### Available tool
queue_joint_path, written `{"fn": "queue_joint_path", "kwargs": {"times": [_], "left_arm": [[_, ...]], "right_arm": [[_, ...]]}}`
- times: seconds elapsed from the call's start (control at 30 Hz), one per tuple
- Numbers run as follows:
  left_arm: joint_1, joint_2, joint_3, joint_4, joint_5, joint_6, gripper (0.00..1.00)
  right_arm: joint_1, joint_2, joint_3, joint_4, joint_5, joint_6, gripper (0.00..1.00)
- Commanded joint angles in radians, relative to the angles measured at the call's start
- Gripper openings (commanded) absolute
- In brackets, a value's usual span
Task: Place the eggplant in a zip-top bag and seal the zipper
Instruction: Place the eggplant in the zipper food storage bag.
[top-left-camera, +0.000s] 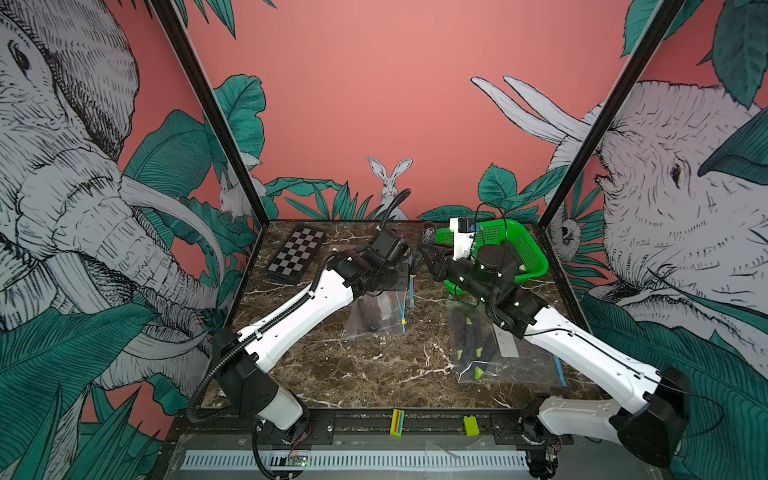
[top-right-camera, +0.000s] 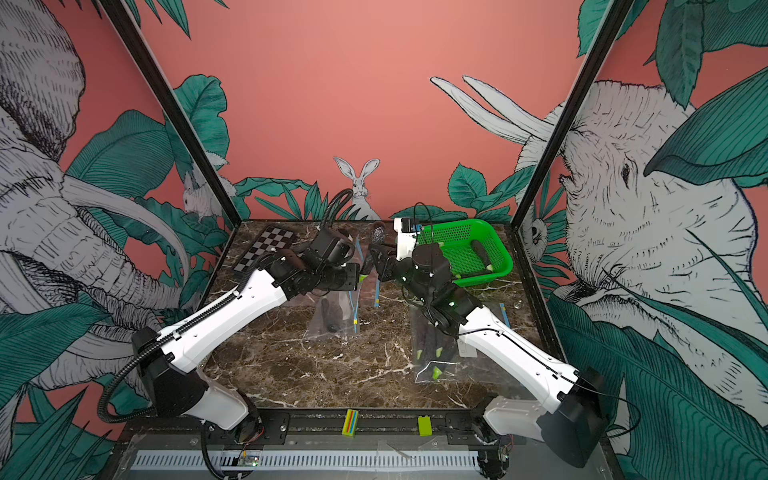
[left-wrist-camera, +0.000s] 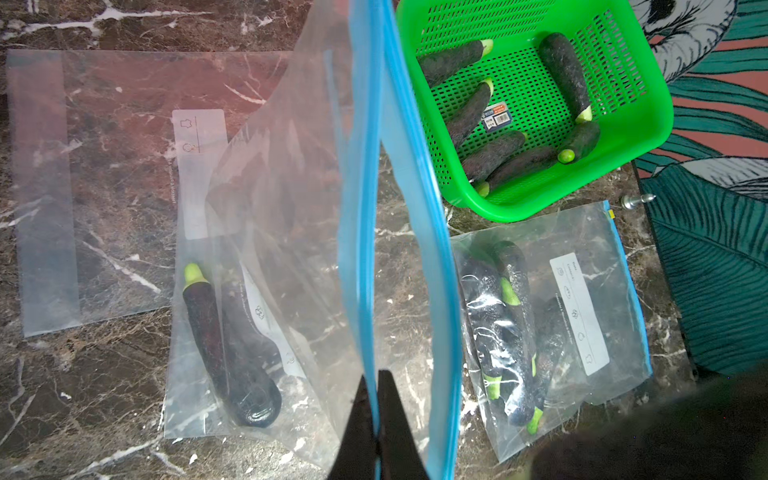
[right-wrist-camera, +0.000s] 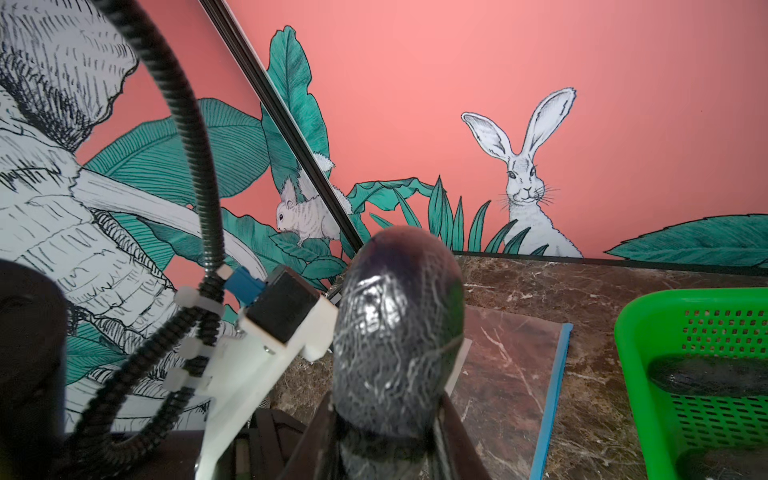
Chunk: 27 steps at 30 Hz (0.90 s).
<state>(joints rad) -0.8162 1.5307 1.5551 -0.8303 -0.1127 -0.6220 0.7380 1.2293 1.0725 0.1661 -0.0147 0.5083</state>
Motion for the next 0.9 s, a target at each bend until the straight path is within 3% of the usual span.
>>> {"fn": "queue_joint_path", "kwargs": {"times": [0.0, 0.37, 0.87], "left_arm": [[0.004, -0.030, -0.010, 0.008, 0.003, -0.013, 0.00], [0.004, -0.042, -0.003, 0.011, 0.005, -0.017, 0.00], [0.004, -0.035, 0.019, 0.010, -0.005, -0.008, 0.00]], "right_arm": [[0.011, 0.010, -0.008, 0.047, 0.013, 0.000, 0.18], [0.059, 0.128, -0.038, 0.095, 0.078, -0.057, 0.17], [0.149, 0.088, -0.112, -0.003, 0.148, -0.160, 0.18]]}}
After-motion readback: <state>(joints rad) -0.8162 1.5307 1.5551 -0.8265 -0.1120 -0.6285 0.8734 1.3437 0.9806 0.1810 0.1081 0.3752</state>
